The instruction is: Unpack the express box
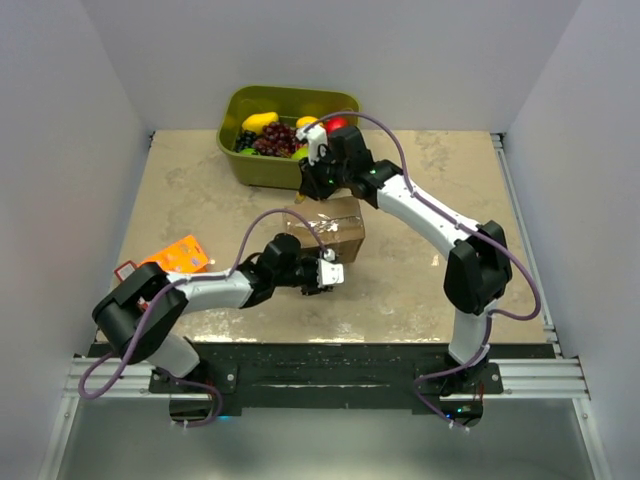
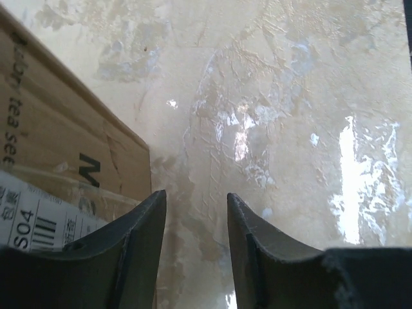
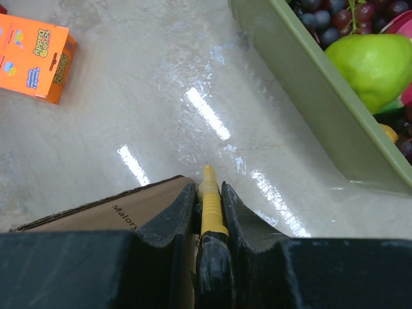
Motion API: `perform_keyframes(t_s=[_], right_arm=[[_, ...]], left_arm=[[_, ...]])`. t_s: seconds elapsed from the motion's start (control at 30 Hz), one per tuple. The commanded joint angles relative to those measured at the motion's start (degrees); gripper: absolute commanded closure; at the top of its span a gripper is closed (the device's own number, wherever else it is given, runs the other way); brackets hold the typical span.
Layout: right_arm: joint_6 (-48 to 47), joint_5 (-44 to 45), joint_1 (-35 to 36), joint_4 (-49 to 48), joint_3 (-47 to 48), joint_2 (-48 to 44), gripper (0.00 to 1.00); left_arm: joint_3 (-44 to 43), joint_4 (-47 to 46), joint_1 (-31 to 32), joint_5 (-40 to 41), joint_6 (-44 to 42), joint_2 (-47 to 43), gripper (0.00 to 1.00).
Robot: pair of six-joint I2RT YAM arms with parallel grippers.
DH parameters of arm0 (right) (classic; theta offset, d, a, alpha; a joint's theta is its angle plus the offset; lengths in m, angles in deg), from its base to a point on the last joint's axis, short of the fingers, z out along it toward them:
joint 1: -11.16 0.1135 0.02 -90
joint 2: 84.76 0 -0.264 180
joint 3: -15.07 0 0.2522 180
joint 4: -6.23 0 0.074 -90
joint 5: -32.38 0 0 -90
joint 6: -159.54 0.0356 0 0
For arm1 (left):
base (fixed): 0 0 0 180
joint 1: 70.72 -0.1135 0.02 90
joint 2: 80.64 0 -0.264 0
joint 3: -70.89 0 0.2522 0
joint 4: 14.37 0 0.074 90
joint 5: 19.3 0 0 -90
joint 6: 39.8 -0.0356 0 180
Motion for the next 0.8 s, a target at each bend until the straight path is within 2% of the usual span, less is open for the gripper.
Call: perform_keyframes(t_s=[0.0,0.03,0.13,0.23,0.4,0.5,0.57,0.6,0.63,0.77], right_arm=[[0.68,-0.42,-2.34,-3.68,4.99,-0.23,1.00],[0.59,-0.43,-2.70,-4.12,5.70,0.29,1.00],[-0.11,-0.43,-3.31,-4.74,9.74,2.93,1.00],[-0.81,0.10,-3.66,-4.82,12.74,5.04,1.00],[-1.69,2.56,-4.37,-5.88,15.63,5.92,1.00],[-2.83,3.79,-4.81,-4.13,20.01,5.49,1.00],[-4.93,4.05,-5.42,-2.55,22.49,5.13,1.00],[-5.56,8.15,-5.51,-0.36,25.11,4.96,1.00],[-5.91,11.23,-5.69,0.88,26.35,4.52,1.00],[-5.64,19.60,-8.66,8.00,27.60,1.36,1.00]], left_arm=[[-6.73,10.67,-4.52,-10.53,1.80,-4.16,0.50],[-7.79,14.87,-5.32,-13.41,2.67,-4.60,0.50],[-11.04,22.70,-7.69,-15.54,3.91,-7.76,0.48],[-12.72,28.60,-9.27,-13.20,5.22,-12.94,0.47],[-15.70,30.64,-14.98,-10.81,4.27,-21.21,0.46],[-22.11,33.10,-17.35,-9.67,6.36,-22.53,0.43],[-26.23,34.60,-18.94,-7.82,12.15,-22.88,0.38],[-26.78,34.43,-21.38,-7.64,14.87,-23.06,0.34],[-26.96,34.16,-22.89,-7.99,21.34,-23.32,0.32],[-23.46,34.25,-30.71,-12.29,32.37,-23.94,0.29]])
